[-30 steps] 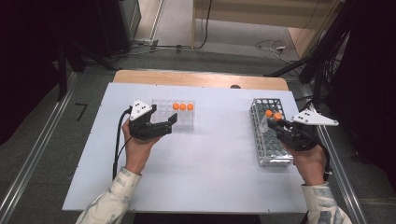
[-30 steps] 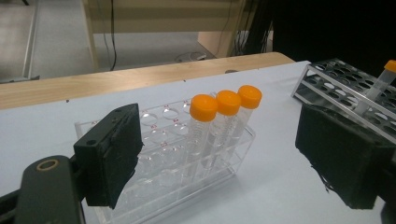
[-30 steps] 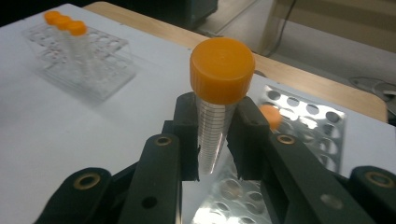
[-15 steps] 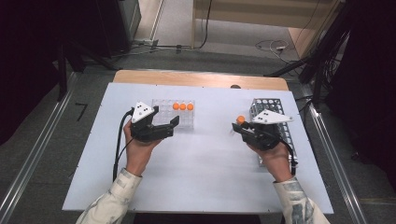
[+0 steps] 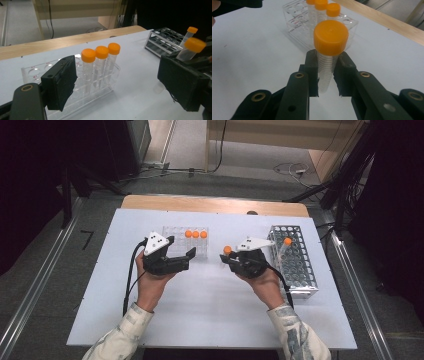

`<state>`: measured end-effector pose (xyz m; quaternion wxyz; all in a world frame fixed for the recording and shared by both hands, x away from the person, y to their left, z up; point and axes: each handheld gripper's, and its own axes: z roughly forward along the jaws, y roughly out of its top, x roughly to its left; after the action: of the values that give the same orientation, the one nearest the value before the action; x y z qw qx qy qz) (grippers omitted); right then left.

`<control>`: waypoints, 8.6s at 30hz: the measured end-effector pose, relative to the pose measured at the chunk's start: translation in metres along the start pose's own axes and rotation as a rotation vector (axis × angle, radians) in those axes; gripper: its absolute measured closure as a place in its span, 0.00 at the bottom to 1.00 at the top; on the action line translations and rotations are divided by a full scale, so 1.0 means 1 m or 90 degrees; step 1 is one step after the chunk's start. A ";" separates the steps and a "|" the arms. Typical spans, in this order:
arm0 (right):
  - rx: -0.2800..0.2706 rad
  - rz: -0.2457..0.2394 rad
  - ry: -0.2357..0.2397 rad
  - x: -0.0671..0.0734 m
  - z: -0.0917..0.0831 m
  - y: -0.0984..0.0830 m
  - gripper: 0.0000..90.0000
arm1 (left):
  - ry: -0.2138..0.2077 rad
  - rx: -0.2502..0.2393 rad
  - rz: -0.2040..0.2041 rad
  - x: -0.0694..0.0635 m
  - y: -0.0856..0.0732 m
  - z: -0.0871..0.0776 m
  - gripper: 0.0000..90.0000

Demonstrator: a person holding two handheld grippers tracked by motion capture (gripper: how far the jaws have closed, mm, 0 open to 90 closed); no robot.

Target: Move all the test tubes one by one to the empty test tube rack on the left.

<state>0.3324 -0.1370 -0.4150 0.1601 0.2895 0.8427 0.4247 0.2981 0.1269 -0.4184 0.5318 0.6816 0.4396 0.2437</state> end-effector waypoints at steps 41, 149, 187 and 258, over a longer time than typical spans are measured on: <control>0.031 -0.039 0.070 0.043 0.051 0.021 0.80 | -0.099 0.031 0.052 -0.016 -0.010 0.010 0.78; -0.052 0.086 -0.051 -0.046 -0.075 -0.052 0.33 | 0.053 0.017 0.006 0.047 0.023 0.035 0.65; -0.016 0.147 -0.245 -0.119 -0.085 -0.069 0.33 | 0.043 0.008 -0.016 0.029 0.003 0.006 0.20; -0.040 0.052 -0.106 -0.066 -0.076 -0.016 0.80 | 0.021 -0.003 -0.018 0.022 0.003 0.000 0.18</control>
<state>0.3393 -0.2333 -0.3812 0.2213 0.3526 0.8005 0.4312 0.3096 0.1454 -0.4187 0.5297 0.6700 0.4569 0.2485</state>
